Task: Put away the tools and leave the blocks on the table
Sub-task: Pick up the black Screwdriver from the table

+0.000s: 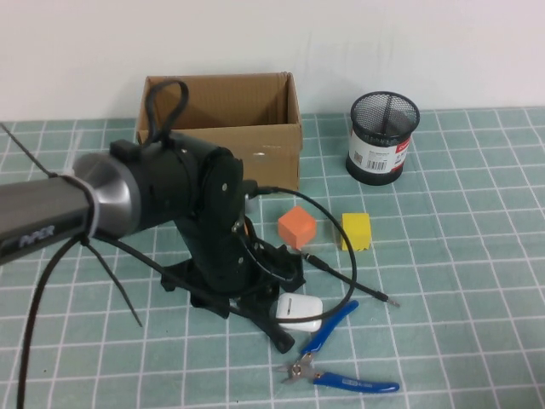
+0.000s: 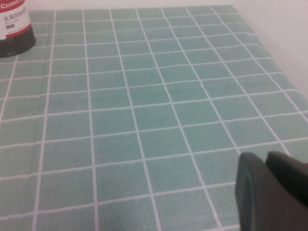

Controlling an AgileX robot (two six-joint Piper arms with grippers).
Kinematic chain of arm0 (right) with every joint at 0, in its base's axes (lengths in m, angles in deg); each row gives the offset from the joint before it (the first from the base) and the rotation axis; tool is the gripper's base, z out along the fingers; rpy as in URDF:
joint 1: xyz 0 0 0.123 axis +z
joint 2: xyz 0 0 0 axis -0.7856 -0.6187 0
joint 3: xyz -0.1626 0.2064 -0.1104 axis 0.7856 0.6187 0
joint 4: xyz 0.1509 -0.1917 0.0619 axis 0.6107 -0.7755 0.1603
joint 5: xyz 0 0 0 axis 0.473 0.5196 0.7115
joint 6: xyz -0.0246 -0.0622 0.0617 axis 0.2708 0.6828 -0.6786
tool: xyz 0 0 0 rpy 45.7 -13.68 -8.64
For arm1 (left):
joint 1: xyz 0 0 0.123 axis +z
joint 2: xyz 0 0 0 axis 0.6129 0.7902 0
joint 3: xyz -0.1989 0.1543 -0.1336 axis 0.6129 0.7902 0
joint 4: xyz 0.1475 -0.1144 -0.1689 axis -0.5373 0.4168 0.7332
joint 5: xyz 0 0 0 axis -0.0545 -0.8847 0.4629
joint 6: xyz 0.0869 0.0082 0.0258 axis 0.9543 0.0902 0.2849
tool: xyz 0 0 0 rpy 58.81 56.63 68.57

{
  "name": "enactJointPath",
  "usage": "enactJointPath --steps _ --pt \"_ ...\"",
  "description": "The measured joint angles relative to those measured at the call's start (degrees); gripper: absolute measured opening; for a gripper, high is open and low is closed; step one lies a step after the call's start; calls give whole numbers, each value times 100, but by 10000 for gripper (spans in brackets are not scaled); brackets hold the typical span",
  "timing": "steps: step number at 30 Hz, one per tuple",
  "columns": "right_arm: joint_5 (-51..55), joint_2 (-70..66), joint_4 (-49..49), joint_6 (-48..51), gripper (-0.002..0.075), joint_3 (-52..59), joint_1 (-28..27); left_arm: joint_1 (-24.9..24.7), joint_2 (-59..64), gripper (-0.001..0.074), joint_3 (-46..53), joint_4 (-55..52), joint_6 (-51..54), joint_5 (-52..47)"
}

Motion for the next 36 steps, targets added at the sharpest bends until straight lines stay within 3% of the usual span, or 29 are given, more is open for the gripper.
enactJointPath --steps 14,23,36 --pt "0 0 0 0 -8 0 0 0 440 368 -59 11 0 210" --pt "0 0 0 0 -8 0 0 0 453 191 -73 73 321 306" --pt "0 0 0 0 -8 0 0 0 417 172 -73 -258 1463 437"
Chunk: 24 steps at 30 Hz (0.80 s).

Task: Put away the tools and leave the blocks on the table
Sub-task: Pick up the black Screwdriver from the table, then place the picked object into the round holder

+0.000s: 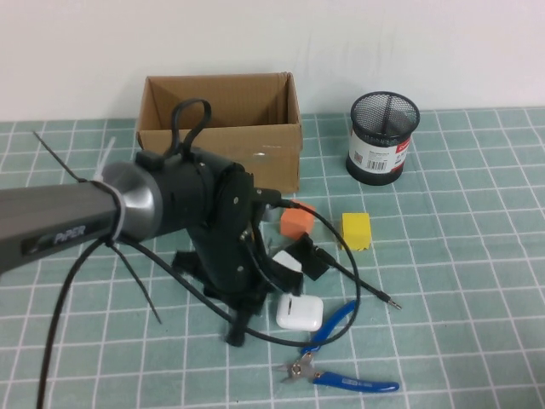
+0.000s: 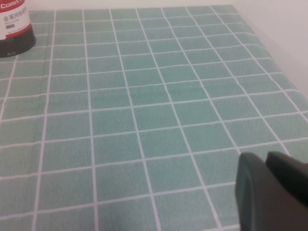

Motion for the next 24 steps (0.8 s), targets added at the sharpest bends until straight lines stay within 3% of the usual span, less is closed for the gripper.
enactJointPath --steps 7,13,16,24 --pt "0 0 0 0 -8 0 0 -184 -951 172 175 -909 51 -33" --pt "0 0 0 0 -8 0 0 -429 -2439 172 1125 -1166 105 1016" --pt "0 0 0 0 -8 0 0 -452 -3004 172 1868 -1332 119 2282" --pt "0 0 0 0 -8 0 0 -452 -3028 172 3508 -2055 252 7297"
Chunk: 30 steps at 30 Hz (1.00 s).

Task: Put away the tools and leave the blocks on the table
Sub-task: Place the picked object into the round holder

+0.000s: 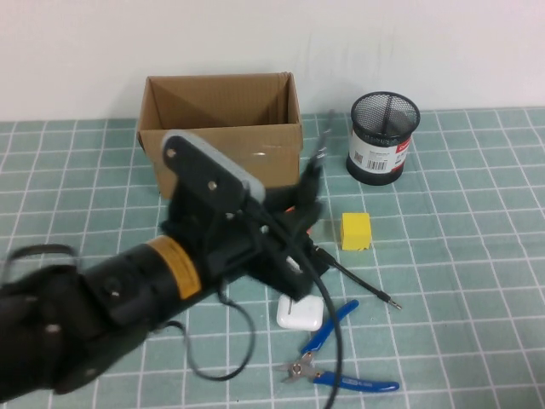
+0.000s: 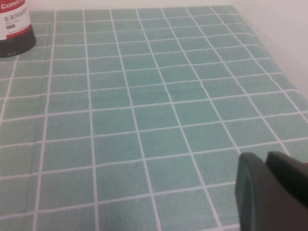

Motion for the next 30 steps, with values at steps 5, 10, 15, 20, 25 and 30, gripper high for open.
enactJointPath --steps 5,10,15,20,25,30 --pt "0 0 0 0 -8 0 0 0 977 172 -320 59 100 1835" --pt "0 0 0 0 -8 0 0 0 2135 172 -1578 134 102 1854" --pt "0 0 0 0 -8 0 0 46 3043 172 -2970 447 125 1705" --pt "0 0 0 0 -8 0 0 180 3803 172 -4005 548 133 1578" --pt "0 0 0 0 -8 0 0 257 4343 172 -4710 607 111 1139" --pt "0 0 0 0 -8 0 0 270 4625 172 -5100 607 111 977"
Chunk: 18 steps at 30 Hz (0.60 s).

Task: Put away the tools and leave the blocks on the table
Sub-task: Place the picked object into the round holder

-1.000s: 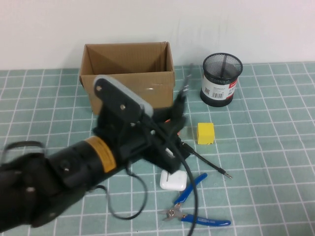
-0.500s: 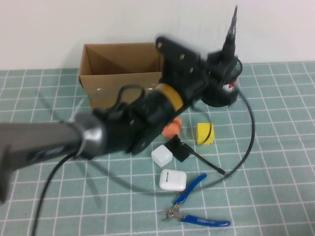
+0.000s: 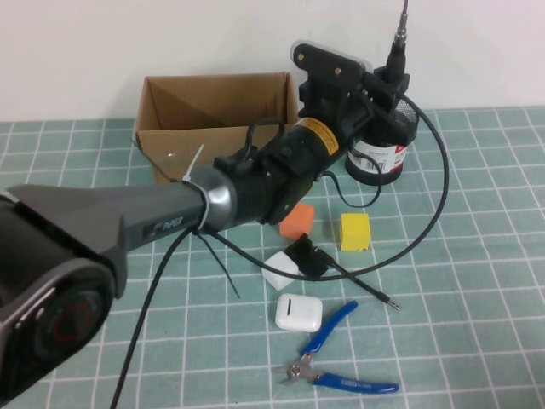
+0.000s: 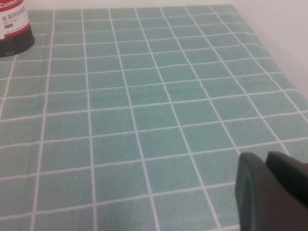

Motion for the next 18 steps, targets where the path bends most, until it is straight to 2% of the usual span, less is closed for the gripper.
enactJointPath --steps 18 --pt "0 0 0 0 -8 0 0 119 474 172 -292 357 64 -53"
